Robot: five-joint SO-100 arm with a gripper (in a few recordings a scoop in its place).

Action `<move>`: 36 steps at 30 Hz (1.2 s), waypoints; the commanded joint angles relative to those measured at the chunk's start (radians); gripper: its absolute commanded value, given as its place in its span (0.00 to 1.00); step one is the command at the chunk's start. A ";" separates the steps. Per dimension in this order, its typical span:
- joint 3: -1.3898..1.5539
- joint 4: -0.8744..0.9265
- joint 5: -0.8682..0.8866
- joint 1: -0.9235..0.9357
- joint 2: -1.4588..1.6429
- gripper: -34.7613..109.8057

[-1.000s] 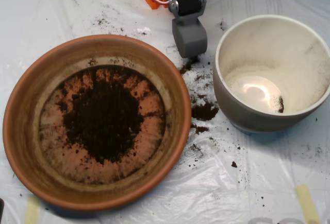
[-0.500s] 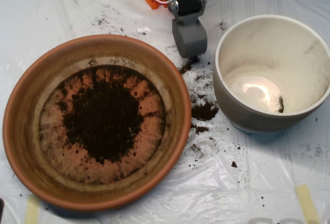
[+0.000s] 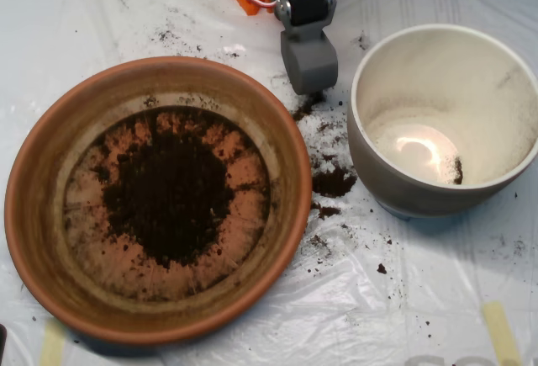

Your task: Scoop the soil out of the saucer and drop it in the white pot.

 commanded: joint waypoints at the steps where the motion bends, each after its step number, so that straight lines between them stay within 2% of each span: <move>1: 0.000 -0.006 -0.025 -0.020 0.077 0.24; 20: -0.003 -0.020 -0.046 -0.034 0.077 0.25; 24: -0.054 -0.014 -0.058 -0.034 0.077 0.34; 36: -0.218 0.023 -0.114 0.025 0.077 0.35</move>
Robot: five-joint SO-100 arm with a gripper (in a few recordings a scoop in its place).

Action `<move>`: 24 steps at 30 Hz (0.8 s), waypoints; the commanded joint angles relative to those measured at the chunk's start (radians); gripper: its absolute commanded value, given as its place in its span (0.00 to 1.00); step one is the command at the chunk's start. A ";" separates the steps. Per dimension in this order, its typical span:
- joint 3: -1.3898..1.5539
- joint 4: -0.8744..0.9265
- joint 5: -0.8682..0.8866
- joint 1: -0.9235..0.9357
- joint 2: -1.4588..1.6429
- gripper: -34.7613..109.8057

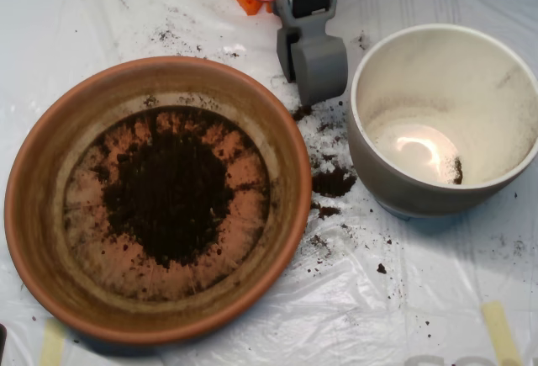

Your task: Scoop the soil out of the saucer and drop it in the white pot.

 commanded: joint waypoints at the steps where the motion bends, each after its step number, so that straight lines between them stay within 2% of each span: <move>1: -0.163 0.028 -0.029 0.000 0.077 0.35; 9: -0.336 0.043 -0.029 0.049 0.009 0.36; 18: -0.367 -0.117 0.002 0.218 -0.184 0.38; 24: -0.423 -0.196 0.054 0.350 -0.426 0.41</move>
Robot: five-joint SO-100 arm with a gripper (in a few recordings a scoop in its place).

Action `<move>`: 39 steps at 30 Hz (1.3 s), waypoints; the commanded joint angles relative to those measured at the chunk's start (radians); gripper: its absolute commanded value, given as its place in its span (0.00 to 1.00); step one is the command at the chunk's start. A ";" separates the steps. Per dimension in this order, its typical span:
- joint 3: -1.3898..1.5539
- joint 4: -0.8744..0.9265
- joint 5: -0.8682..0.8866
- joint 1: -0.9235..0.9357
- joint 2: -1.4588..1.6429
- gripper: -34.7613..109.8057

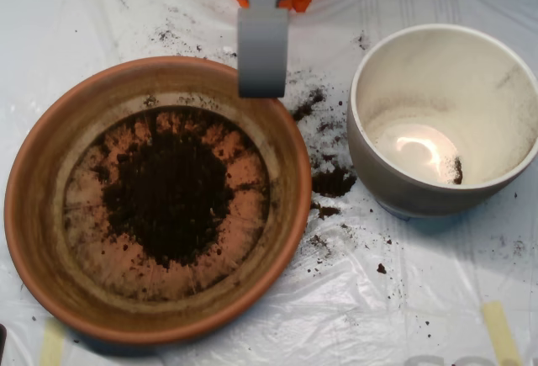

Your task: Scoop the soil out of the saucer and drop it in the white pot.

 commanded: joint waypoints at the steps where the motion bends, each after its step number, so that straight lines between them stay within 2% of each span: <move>1: -0.150 -0.044 0.020 0.083 -0.133 0.41; 7: -0.288 -0.025 0.069 0.172 -0.397 0.43; 12: -0.270 -0.098 0.032 0.196 -0.483 0.45; 21: -0.370 -0.163 0.078 0.216 -0.710 0.45; 26: -0.388 -0.202 0.083 0.239 -0.801 0.50; 30: -0.428 -0.160 0.080 0.239 -0.897 0.54; 39: -0.606 -0.118 0.074 0.242 -1.161 0.54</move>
